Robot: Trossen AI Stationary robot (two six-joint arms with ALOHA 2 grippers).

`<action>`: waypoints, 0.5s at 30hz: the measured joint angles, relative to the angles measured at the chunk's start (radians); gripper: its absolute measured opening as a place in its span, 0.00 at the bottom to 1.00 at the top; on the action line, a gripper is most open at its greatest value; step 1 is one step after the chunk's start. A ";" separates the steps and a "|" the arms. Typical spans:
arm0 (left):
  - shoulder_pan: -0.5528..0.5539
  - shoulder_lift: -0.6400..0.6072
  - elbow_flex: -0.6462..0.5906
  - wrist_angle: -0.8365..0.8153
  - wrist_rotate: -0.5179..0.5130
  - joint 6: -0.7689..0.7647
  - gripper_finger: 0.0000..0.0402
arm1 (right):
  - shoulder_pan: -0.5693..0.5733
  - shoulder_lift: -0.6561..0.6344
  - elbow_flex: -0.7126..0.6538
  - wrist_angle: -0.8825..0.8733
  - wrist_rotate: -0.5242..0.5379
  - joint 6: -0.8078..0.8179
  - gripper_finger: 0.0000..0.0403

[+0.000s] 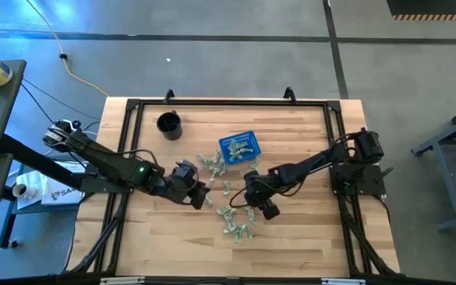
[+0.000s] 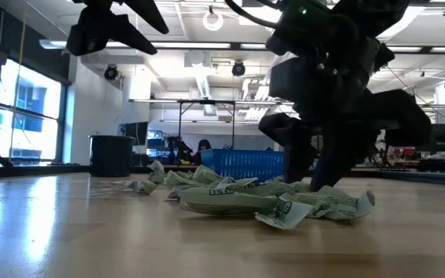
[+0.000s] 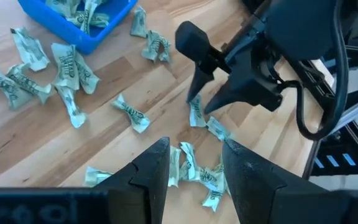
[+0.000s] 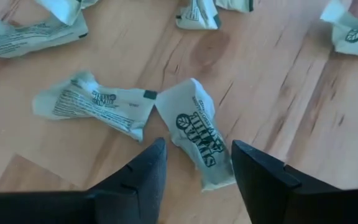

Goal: Pick and place Stevia / Truvia into bins
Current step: Put the green stevia packet into the blue bin

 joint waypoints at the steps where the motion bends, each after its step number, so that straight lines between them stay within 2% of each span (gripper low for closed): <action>1: 0.000 0.000 0.000 -0.005 -0.002 0.000 0.45 | -0.005 0.001 0.006 -0.007 -0.003 0.017 0.39; 4: 0.000 0.000 0.000 -0.030 -0.018 0.001 0.45 | -0.029 0.004 0.024 -0.015 -0.019 0.081 0.27; 8: 0.001 0.000 0.000 -0.047 -0.028 -0.001 0.45 | -0.078 0.008 0.045 -0.025 -0.015 0.138 0.06; 10: 0.008 -0.002 0.000 -0.047 -0.037 -0.006 0.45 | -0.109 0.001 0.062 -0.036 0.000 0.188 0.03; 12: 0.022 -0.008 0.000 -0.050 -0.039 -0.009 0.45 | -0.137 -0.023 0.086 -0.048 0.025 0.222 0.05; 15: 0.052 -0.015 0.001 -0.071 -0.041 -0.009 0.44 | -0.172 -0.097 0.152 -0.027 0.080 0.209 0.04</action>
